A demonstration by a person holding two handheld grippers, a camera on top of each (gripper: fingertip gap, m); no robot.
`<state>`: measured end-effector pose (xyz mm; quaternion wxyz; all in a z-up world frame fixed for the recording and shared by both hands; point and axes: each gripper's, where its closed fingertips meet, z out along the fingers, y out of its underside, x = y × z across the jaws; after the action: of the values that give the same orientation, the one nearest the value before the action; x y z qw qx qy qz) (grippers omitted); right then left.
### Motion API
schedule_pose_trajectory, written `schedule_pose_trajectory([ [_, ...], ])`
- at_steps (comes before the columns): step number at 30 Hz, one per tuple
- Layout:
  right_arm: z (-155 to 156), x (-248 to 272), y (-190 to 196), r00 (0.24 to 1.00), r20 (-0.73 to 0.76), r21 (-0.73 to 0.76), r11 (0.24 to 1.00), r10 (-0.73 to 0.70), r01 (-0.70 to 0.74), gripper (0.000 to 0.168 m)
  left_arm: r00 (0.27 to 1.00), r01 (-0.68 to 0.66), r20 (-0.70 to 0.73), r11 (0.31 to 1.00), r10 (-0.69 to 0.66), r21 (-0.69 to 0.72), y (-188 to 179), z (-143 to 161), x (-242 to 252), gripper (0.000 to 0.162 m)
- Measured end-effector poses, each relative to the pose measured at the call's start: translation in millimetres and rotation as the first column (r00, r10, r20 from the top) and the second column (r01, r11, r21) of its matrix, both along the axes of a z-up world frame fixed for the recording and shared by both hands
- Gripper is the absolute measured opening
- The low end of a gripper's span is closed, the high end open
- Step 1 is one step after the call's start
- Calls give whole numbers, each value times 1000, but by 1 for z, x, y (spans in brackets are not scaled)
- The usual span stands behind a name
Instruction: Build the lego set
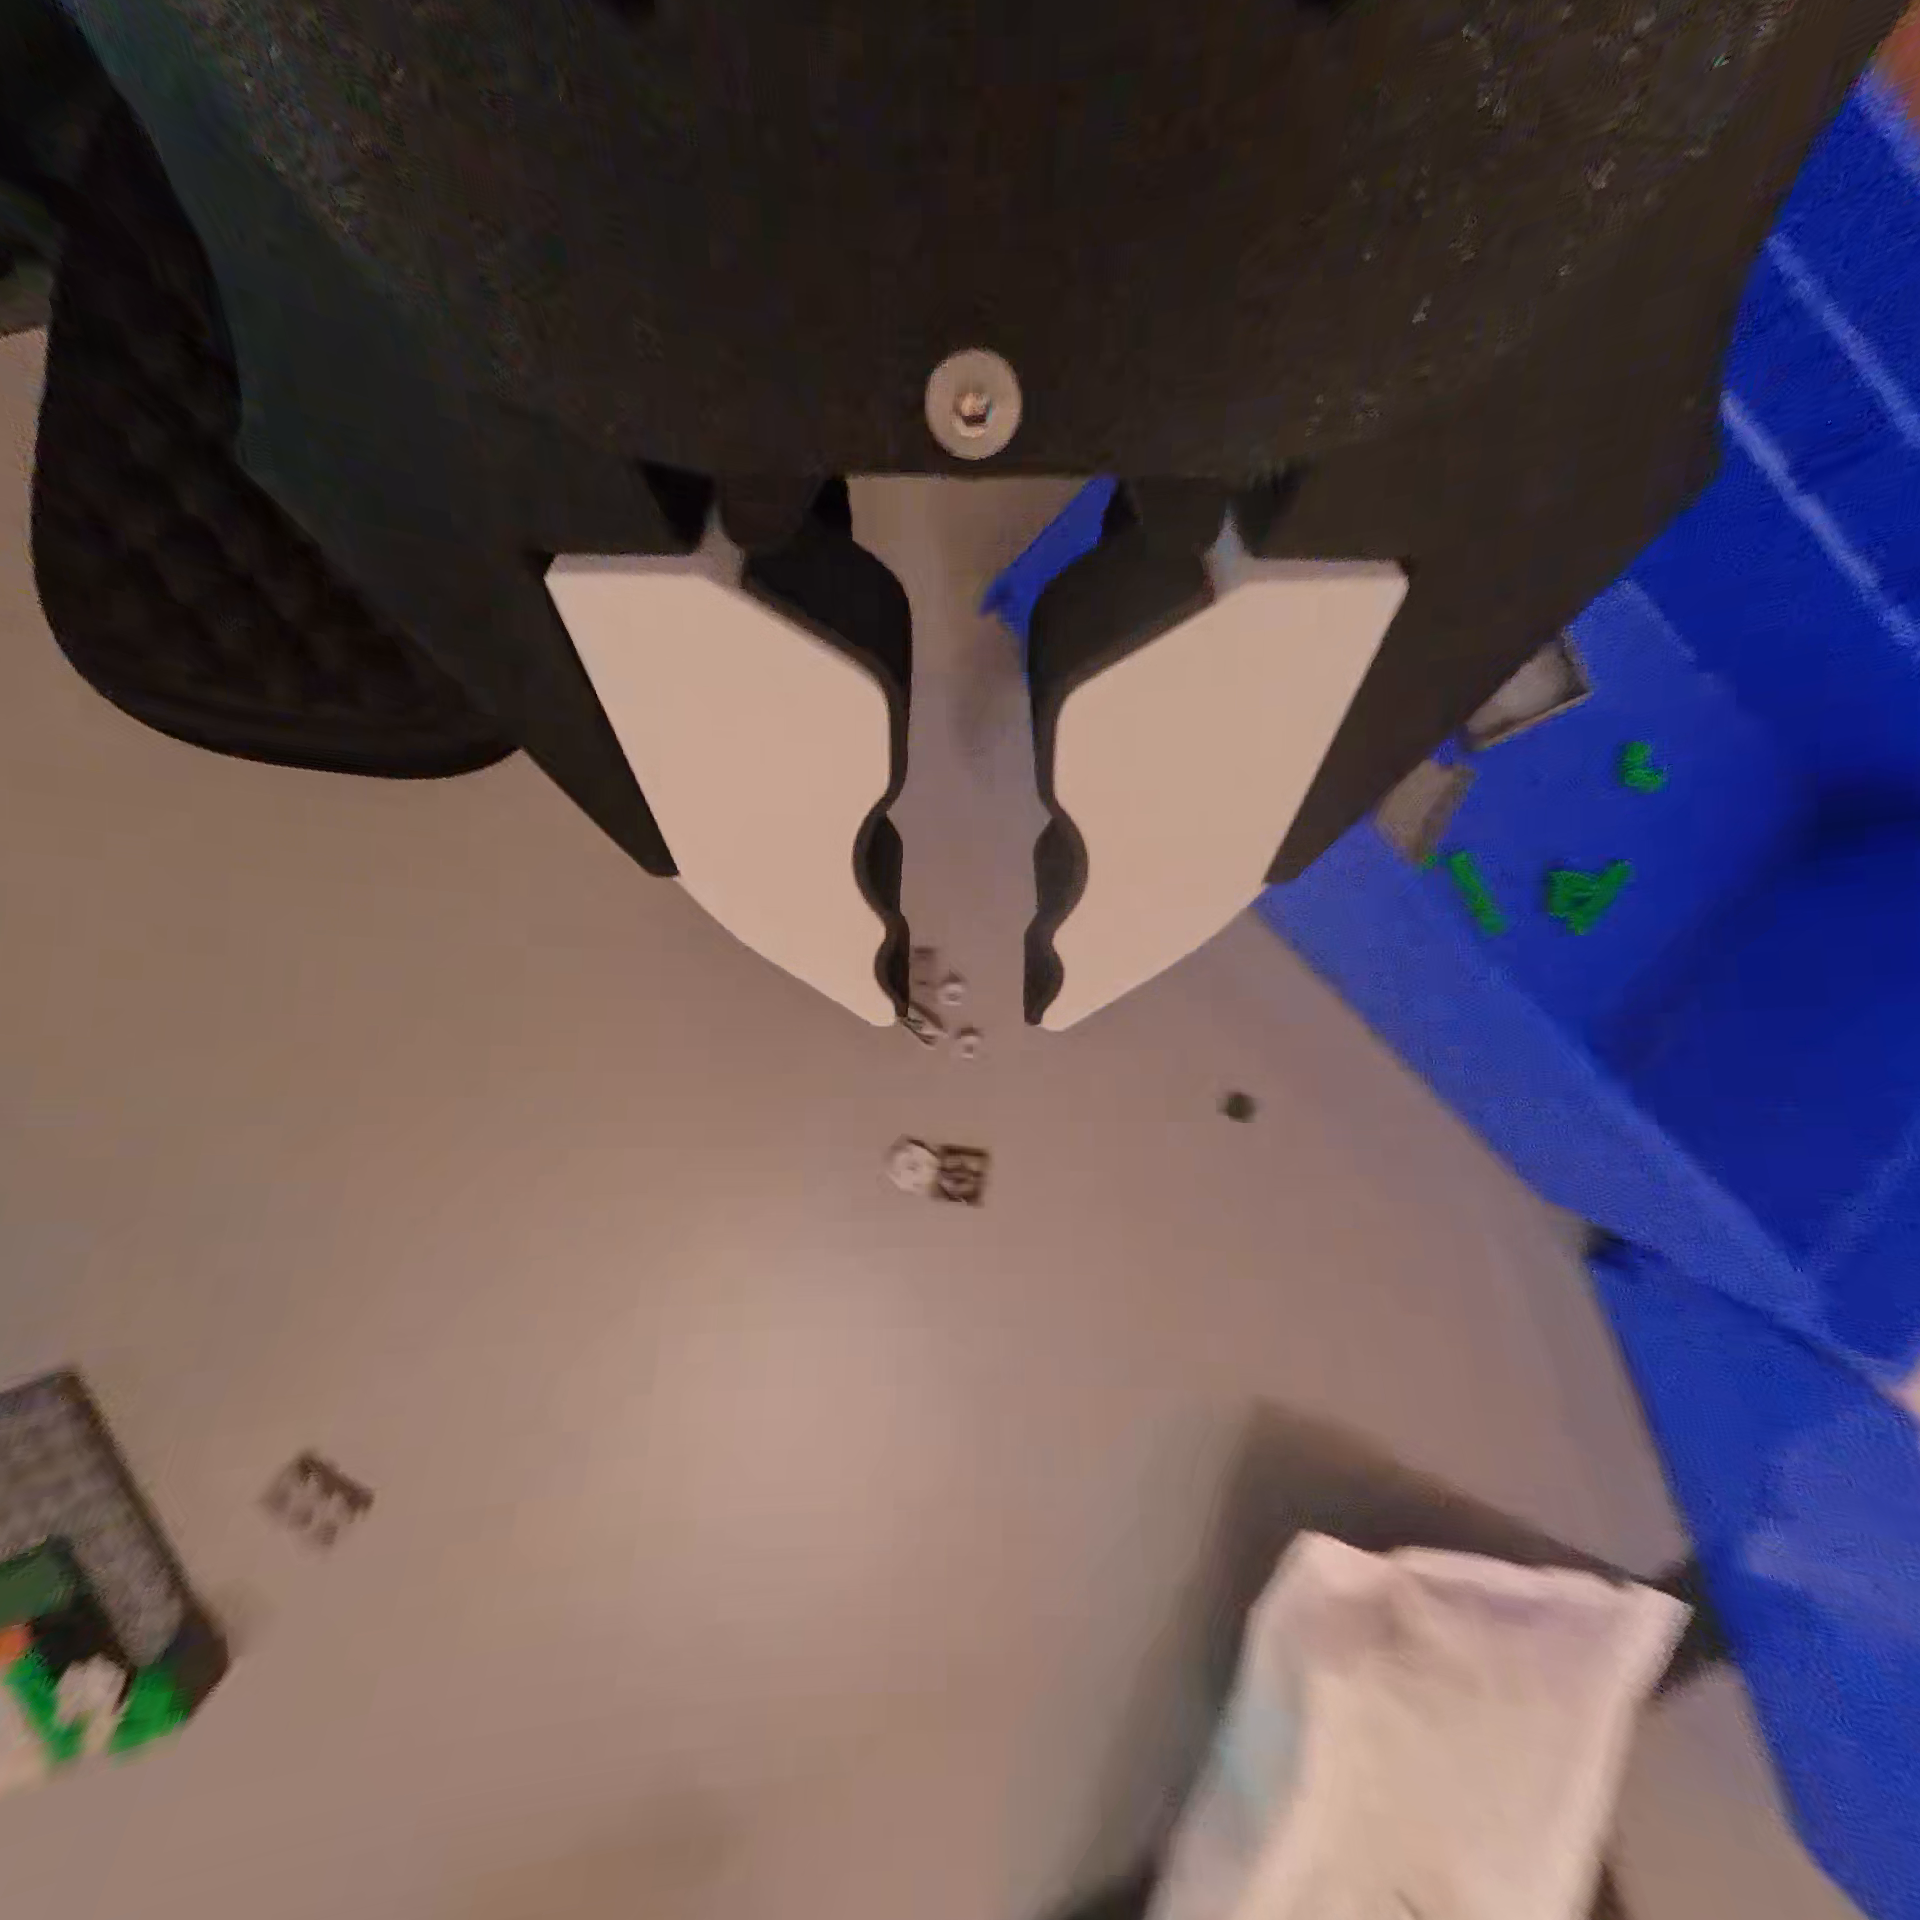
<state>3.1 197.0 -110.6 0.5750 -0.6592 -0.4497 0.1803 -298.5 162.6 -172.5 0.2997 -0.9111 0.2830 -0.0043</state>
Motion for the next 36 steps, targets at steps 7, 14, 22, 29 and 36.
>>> schedule_pose_trajectory([
  [7,10,10,2,1000,-23,16,1000,-15,16,3,990,-51,-140,984,27,-172,-11,-92,6,26],
  [14,6,11,5,999,-29,2,1000,-17,17,3,993,-96,-94,971,77,-219,-11,-108,-6,22],
  [22,-2,11,9,1000,-25,-19,1000,-18,17,3,994,-101,-70,969,87,-225,-5,-109,-3,17],
  [29,-4,13,10,999,-27,-25,1000,-19,18,3,996,-87,-41,970,79,-225,-3,-110,3,7],
  [36,-3,13,10,999,-28,-24,1000,-19,19,3,1000,-24,-3,981,24,-194,-14,-106,13,7],
])
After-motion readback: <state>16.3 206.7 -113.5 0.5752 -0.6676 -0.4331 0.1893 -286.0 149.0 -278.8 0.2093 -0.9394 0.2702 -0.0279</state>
